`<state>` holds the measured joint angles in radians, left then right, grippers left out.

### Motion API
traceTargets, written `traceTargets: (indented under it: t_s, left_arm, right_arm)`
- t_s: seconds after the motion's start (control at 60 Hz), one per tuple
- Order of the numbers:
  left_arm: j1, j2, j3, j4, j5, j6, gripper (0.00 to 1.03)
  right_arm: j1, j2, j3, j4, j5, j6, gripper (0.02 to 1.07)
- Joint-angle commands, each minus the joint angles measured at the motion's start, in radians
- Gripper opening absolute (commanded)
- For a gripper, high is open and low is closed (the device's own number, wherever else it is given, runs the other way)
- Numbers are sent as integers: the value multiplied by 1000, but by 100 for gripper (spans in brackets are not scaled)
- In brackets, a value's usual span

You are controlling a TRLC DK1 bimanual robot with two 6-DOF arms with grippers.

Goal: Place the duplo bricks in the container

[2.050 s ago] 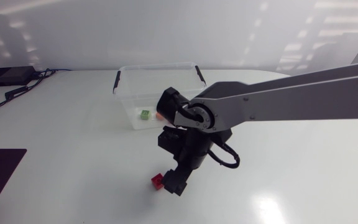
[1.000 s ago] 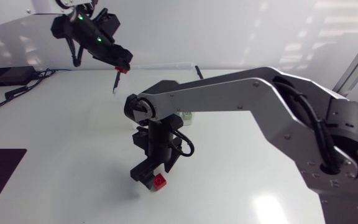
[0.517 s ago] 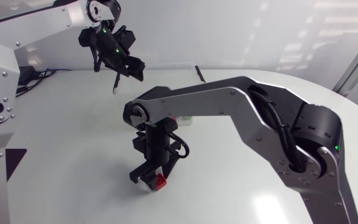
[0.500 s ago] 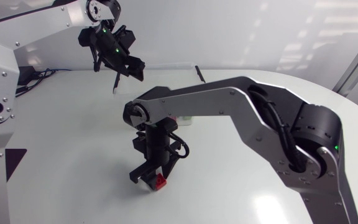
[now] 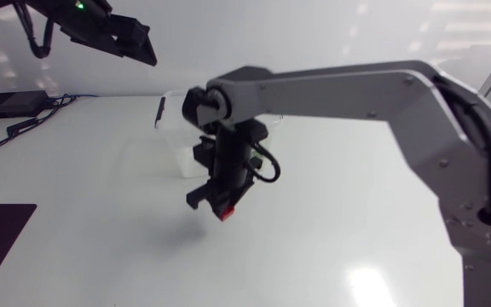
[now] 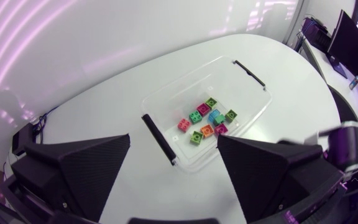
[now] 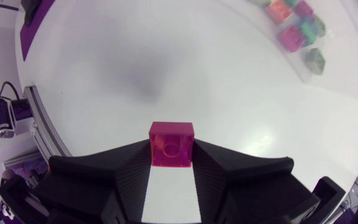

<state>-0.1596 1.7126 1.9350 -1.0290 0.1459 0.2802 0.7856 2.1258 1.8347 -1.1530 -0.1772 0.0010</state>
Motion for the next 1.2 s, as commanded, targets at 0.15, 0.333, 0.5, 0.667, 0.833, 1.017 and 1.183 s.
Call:
traceTargets:
  t_s: [0.15, 0.333, 0.5, 0.667, 0.833, 1.017, 1.183]
  left_arm:
    - [-6, -251, -395, 96, 3, -12, 100]
    - [-8, -375, -619, 168, 1, -12, 100]
    - [-17, -446, -751, 222, 3, -12, 100]
    - [-38, -493, -823, 257, 1, -12, 100]
    - [-27, -545, -863, 274, -9, -10, 100]
    - [-6, -599, -907, 303, -29, 1, 100]
    - [2, -642, -909, 303, -32, -7, 100]
  right_arm:
    - [-80, -47, 330, -48, 77, 21, 25]
    - [-157, 71, 560, -57, 88, 22, 25]
    - [-210, 258, 772, -51, 97, 16, 52]
    - [-236, 368, 911, -79, 134, 5, 103]
    - [-259, 256, 836, -82, 159, 8, 103]
    - [-278, -73, 351, 187, 222, -9, 103]
    - [-310, -222, 192, 184, 234, -2, 103]
